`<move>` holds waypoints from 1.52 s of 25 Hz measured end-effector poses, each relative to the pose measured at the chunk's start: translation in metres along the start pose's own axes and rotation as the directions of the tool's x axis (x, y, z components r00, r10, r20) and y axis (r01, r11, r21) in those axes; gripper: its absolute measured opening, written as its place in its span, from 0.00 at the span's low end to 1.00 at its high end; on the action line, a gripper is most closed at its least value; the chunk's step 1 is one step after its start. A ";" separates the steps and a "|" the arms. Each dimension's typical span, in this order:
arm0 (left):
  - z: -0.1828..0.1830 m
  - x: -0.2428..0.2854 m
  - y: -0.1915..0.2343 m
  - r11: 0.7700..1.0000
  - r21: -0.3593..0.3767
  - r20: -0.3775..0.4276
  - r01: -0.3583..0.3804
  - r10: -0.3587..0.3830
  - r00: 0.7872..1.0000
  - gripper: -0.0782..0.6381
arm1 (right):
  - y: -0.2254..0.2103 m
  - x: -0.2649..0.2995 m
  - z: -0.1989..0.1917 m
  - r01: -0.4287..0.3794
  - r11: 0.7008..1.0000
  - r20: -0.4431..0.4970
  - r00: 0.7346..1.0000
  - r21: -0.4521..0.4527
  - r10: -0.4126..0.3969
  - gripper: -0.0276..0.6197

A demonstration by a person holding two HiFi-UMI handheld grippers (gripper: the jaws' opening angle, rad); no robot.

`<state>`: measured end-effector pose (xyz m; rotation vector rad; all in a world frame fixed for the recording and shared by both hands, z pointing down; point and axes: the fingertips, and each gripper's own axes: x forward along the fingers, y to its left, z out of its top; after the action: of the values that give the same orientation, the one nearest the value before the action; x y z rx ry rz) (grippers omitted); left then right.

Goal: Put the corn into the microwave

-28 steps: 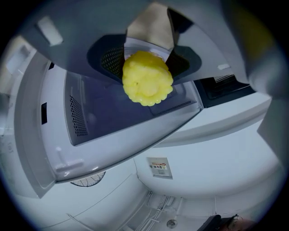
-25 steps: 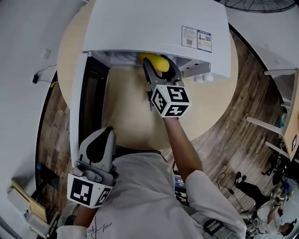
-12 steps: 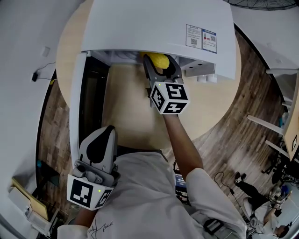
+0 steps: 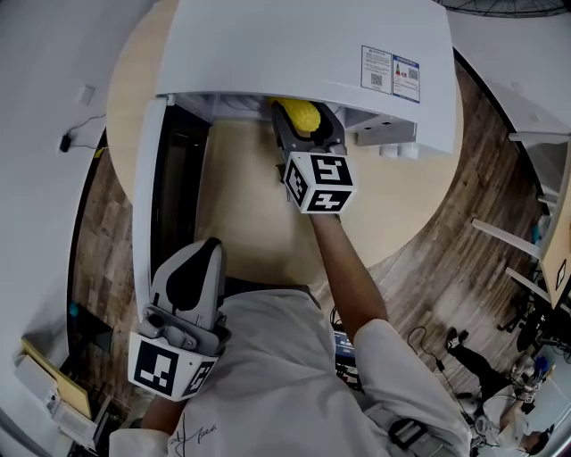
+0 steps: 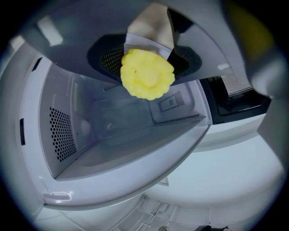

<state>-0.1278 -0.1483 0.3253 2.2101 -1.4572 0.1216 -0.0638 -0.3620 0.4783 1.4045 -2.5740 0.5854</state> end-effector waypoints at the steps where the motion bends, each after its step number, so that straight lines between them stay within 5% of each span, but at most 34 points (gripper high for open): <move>1: 0.000 0.000 0.001 1.000 -0.001 0.000 -0.001 0.001 1.000 0.10 | 0.000 0.002 -0.002 0.001 1.000 -0.006 1.000 -0.007 -0.001 0.44; 15: -0.003 0.000 0.008 1.000 -0.016 -0.004 -0.008 0.008 1.000 0.10 | -0.013 0.038 -0.006 0.044 0.992 -0.048 0.998 -0.116 -0.050 0.44; 38: -0.006 -0.002 0.009 1.000 -0.021 -0.003 -0.008 0.008 1.000 0.10 | -0.018 0.068 -0.021 0.082 0.911 -0.141 0.979 -0.404 -0.151 0.45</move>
<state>-0.1357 -0.1471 0.3327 2.1862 -1.4590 0.1116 -0.0872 -0.4146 0.5233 1.2928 -2.2866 0.1403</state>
